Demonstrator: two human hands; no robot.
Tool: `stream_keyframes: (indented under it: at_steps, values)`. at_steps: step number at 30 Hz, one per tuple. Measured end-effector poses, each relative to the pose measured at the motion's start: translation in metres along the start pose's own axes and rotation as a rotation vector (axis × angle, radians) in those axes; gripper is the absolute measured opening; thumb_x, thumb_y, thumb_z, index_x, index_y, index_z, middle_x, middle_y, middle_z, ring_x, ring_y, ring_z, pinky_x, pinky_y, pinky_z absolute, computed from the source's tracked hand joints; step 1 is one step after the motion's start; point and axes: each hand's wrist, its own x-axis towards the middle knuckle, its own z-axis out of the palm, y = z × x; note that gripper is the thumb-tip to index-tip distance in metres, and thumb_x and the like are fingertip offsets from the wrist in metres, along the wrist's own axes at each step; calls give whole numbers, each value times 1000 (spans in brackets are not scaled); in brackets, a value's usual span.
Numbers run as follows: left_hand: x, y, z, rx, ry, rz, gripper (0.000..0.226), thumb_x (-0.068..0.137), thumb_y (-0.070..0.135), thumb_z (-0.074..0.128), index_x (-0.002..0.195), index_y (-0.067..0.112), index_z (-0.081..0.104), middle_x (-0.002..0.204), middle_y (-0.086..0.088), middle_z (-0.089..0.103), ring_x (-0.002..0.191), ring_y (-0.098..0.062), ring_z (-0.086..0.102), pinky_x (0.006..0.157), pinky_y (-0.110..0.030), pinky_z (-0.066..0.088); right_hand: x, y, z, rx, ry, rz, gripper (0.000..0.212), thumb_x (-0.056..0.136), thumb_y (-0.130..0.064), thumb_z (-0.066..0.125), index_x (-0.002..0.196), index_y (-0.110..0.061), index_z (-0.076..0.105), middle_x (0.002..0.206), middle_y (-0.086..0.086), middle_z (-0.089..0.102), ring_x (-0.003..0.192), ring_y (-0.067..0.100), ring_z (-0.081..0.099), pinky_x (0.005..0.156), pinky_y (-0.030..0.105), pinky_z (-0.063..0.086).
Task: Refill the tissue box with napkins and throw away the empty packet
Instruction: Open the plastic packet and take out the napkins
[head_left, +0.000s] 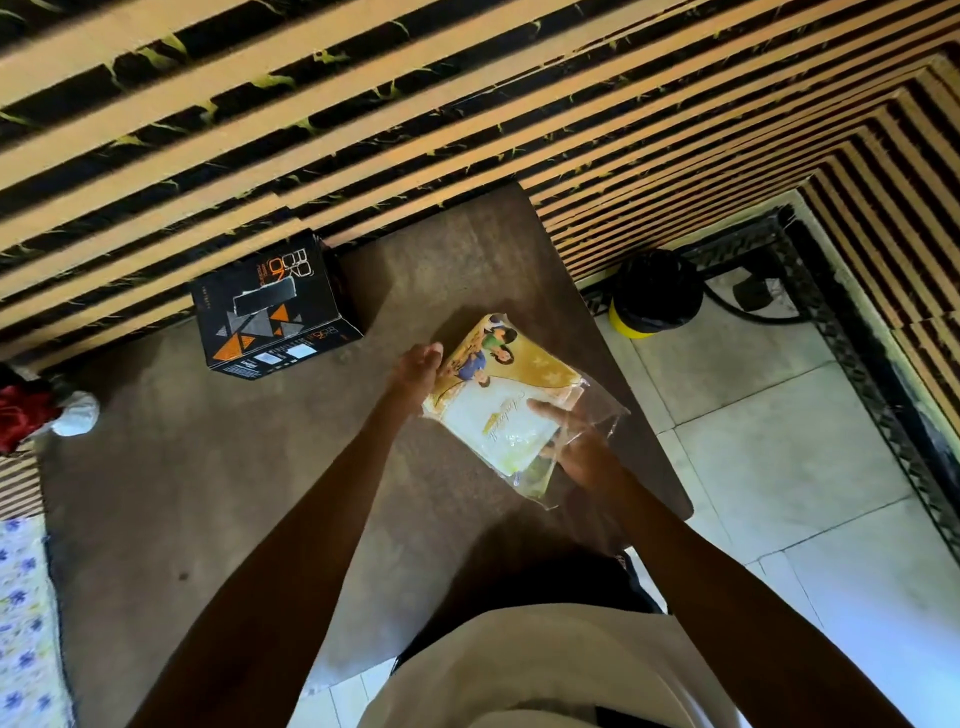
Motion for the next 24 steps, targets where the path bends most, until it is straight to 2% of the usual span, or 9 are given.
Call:
stream_keyframes:
  at_steps: [3,4,6,8,10,12,15,19,24]
  values:
    - [15,-10,8,-192,-8,-113,26,97,26,55,79,10,64,83,-10,64,79,-19,59,81,-36,48,20,-1,2,-36,18,-9,59,83,-42,77,135,-28,53,131,-8,65,120,18,63,102,47,50]
    - [20,-13,12,-221,3,-139,21,94,21,59,81,6,68,83,-12,65,79,-21,59,82,-39,50,26,0,3,-63,65,-38,55,84,-38,76,133,-27,53,128,-8,66,117,18,63,101,47,49]
    - [20,-17,15,-275,5,-184,15,89,7,62,96,-3,70,81,-11,67,79,-22,59,75,-33,51,35,8,-4,-139,133,-30,58,76,-53,79,126,-36,56,123,-13,68,116,18,64,102,49,48]
    - [15,-18,12,-316,28,-190,14,89,5,60,98,5,69,72,2,67,73,-15,56,65,-24,50,29,6,-8,-141,121,-28,68,70,-58,81,130,-42,53,125,-13,67,118,16,64,97,45,53]
    - [13,-26,4,-289,117,-199,19,90,13,58,107,14,67,88,3,66,80,-13,58,73,-23,52,19,-3,-16,-167,182,-109,59,84,-28,78,137,-24,51,123,-5,67,110,15,67,77,26,59]
    - [16,-36,-6,-261,258,-228,26,90,17,56,113,12,67,108,-8,68,96,-23,63,90,-34,52,7,-15,-33,-240,232,-165,51,85,-8,74,132,-13,54,118,7,69,102,22,70,60,19,57]
    - [16,-42,-16,-208,395,-275,28,91,19,55,114,11,68,119,-13,67,112,-32,63,96,-39,52,-17,-25,-64,-249,231,-211,45,84,-3,73,124,-14,59,118,11,69,106,28,68,64,19,58]
    - [-3,-45,-17,-131,592,-333,27,92,20,53,110,8,70,116,-18,68,110,-35,63,87,-33,49,-60,-41,-97,1,208,-189,47,74,-11,81,118,-20,64,123,12,70,116,34,64,84,43,59]
    - [-23,-59,-7,-277,596,-311,21,86,24,65,99,10,75,100,-15,75,96,-30,69,78,-30,51,-106,-77,-84,198,132,-189,39,99,-5,46,136,-17,52,121,3,71,107,20,71,71,32,61]
